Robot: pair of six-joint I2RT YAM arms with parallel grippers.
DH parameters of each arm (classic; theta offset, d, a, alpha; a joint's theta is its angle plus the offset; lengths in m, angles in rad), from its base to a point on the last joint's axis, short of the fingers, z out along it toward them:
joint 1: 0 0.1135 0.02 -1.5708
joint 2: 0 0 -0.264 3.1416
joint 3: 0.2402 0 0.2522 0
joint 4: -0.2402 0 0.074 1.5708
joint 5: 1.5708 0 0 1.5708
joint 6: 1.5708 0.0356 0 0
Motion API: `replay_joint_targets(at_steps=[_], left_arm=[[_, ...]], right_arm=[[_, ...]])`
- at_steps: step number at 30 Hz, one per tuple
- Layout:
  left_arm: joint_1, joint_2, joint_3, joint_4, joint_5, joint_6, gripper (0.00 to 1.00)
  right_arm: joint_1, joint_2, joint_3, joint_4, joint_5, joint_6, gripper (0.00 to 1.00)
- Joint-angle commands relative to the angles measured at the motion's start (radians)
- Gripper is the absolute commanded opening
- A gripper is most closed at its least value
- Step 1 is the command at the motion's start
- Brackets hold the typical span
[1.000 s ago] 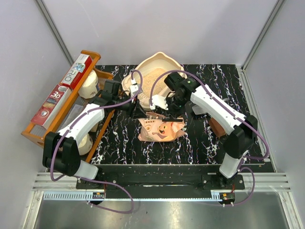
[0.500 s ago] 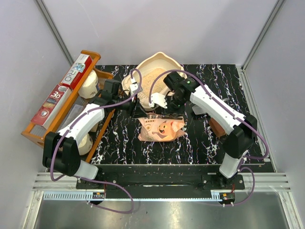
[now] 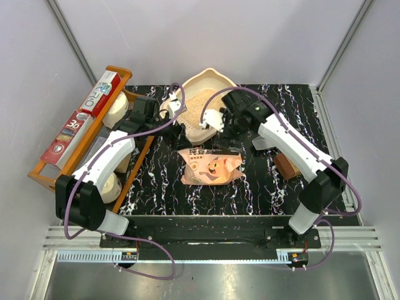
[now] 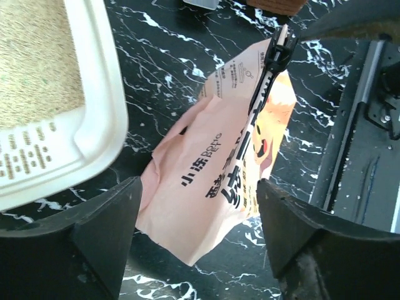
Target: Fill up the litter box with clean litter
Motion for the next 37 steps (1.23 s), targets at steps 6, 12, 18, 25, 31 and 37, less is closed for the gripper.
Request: replay_joint_targets(at_steps=[6, 12, 18, 25, 31, 37], left_arm=[[0.004, 0.034, 0.159, -0.022, -0.094, 0.000, 0.99], [0.004, 0.105, 0.221, -0.040, -0.232, -0.121, 0.99], [0.004, 0.145, 0.274, -0.066, -0.344, -0.224, 0.99], [0.005, 0.152, 0.265, -0.043, -0.388, -0.263, 0.99], [0.005, 0.148, 0.257, -0.035, -0.476, -0.266, 0.99], [0.004, 0.148, 0.283, -0.029, -0.542, -0.266, 0.99]], right_arm=[[-0.246, -0.053, 0.063, 0.185, -0.020, 0.354, 1.00], [-0.329, -0.075, -0.031, 0.298, 0.083, 0.594, 1.00], [-0.337, -0.083, -0.118, 0.432, 0.359, 0.805, 1.00], [-0.337, -0.072, -0.157, 0.444, 0.372, 0.842, 1.00], [-0.337, -0.041, -0.166, 0.450, 0.388, 0.857, 1.00], [-0.337, 0.002, -0.065, 0.441, 0.388, 0.869, 1.00]])
